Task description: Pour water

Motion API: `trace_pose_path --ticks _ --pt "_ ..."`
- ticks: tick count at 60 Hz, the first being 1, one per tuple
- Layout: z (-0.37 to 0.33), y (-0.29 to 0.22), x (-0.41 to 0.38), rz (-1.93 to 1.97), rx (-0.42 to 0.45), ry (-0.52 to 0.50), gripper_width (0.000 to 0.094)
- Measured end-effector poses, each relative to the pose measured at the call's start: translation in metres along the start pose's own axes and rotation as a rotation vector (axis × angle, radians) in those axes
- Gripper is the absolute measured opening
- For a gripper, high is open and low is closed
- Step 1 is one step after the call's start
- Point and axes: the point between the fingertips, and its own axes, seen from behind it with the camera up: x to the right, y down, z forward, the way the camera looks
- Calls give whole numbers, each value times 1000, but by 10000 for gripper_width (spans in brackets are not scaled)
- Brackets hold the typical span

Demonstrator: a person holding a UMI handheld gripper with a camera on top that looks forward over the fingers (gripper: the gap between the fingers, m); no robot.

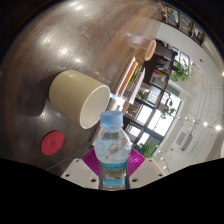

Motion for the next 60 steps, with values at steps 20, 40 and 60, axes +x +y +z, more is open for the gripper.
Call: trace_pose_path --ticks 20,40,60 --pt "11 1 -13 -122 -59 -48 297" --pt "-18 27 59 934 13 -73 296" --pt "-10 85 52 1937 127 -69 299"
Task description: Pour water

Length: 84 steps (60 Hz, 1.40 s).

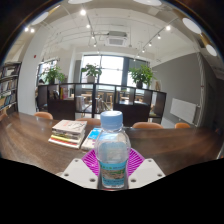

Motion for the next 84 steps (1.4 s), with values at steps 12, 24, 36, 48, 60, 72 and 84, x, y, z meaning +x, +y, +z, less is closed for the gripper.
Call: trace_pose_path --ticks 12,24,36,48,60,72,84 --pt "19 70 14 106 -47 -31 300" --pt "35 128 -3 104 -76 -74 298" --pt "33 149 -2 118 -50 -69 305" --pt "33 158 -5 132 -88 -70 531" --pt "-14 180 -1 171 -192 -23 836" --pt "-97 199 -23 135 -301 17 837" --pt "-148 166 -49 122 -320 28 850"
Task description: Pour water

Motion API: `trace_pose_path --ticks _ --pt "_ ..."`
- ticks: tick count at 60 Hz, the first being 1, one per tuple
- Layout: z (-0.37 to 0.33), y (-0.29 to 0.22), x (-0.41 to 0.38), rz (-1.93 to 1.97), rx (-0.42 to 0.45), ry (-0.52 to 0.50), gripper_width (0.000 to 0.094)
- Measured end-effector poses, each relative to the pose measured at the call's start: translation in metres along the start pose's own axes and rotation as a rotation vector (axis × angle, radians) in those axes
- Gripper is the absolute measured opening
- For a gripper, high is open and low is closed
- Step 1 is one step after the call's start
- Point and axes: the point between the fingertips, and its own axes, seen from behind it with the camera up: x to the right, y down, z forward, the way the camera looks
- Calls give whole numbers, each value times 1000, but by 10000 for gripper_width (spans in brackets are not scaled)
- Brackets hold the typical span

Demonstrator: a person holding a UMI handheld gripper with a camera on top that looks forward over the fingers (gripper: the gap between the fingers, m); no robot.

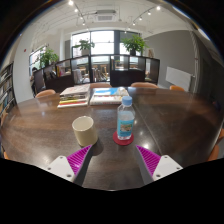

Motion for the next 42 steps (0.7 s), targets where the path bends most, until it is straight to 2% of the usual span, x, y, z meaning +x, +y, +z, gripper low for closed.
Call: trace_pose_path --ticks 16,42 --pt "-50 -56 -4 -51 81 -19 851" --pt "-81 -93 33 -55 136 -101 849"
